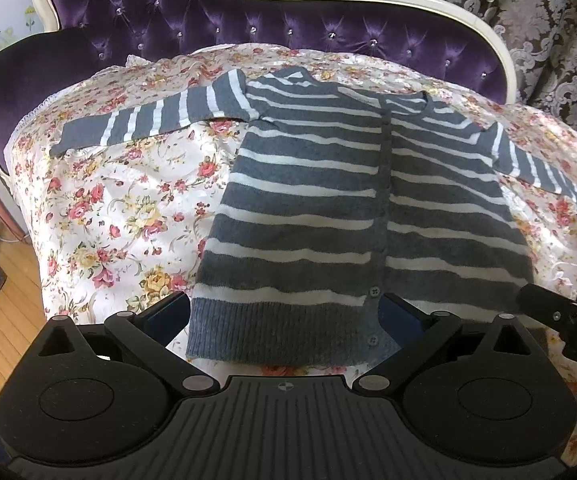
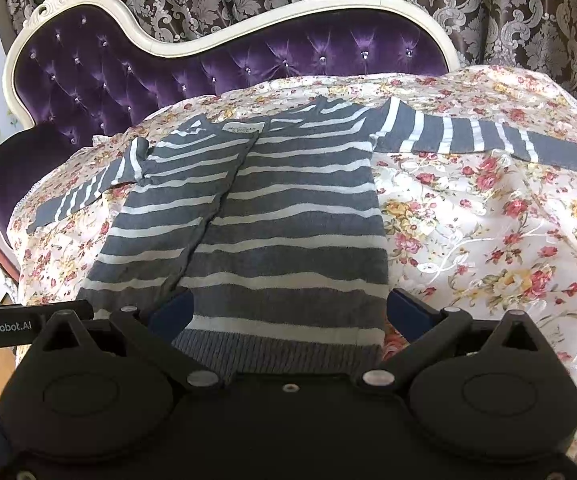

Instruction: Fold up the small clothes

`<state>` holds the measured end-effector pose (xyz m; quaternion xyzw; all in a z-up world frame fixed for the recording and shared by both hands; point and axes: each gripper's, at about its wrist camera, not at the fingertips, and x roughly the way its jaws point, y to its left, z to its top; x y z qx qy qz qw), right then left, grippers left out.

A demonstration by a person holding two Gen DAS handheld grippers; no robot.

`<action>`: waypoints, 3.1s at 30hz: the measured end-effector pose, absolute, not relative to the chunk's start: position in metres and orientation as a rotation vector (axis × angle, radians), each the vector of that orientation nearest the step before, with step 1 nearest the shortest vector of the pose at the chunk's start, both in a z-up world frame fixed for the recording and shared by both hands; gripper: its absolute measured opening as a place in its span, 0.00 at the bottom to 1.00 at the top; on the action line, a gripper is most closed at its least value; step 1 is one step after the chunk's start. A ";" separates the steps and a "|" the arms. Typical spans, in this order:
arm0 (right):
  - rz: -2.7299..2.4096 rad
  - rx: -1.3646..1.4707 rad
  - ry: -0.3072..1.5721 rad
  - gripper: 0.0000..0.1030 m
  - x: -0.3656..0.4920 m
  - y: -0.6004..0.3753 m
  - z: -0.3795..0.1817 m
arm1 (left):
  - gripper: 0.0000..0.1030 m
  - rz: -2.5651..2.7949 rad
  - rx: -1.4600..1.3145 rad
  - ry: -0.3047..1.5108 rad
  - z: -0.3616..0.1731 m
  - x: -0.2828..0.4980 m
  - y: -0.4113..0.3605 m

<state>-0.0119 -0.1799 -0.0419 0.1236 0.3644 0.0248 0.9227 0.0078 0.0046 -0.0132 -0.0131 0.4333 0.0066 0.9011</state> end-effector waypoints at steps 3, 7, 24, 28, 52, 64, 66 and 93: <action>0.055 0.262 0.764 0.99 -0.010 -0.179 -0.046 | 0.98 0.020 -0.023 0.903 -0.015 0.008 0.005; 0.060 0.258 0.786 0.99 -0.006 -0.178 -0.050 | 0.98 0.020 -0.018 0.913 -0.018 0.009 0.005; 0.072 0.237 0.831 0.99 0.003 -0.172 -0.058 | 0.98 0.015 -0.028 0.940 -0.026 0.015 0.008; 0.073 0.236 0.841 0.99 0.005 -0.171 -0.061 | 0.98 0.011 -0.033 0.950 -0.029 0.017 0.009; 0.105 0.241 0.799 0.99 0.076 -0.177 -0.057 | 0.98 -0.021 -0.115 0.918 -0.021 0.082 0.024; 0.188 0.269 0.717 0.99 0.137 -0.186 -0.040 | 0.99 -0.086 -0.269 0.855 -0.020 0.134 0.076; 0.209 0.266 0.696 0.99 0.148 -0.186 -0.038 | 0.99 -0.082 -0.280 0.838 -0.021 0.145 0.088; 0.356 0.437 0.636 1.00 0.207 -0.201 -0.072 | 0.99 0.224 -0.595 0.741 -0.073 0.227 0.295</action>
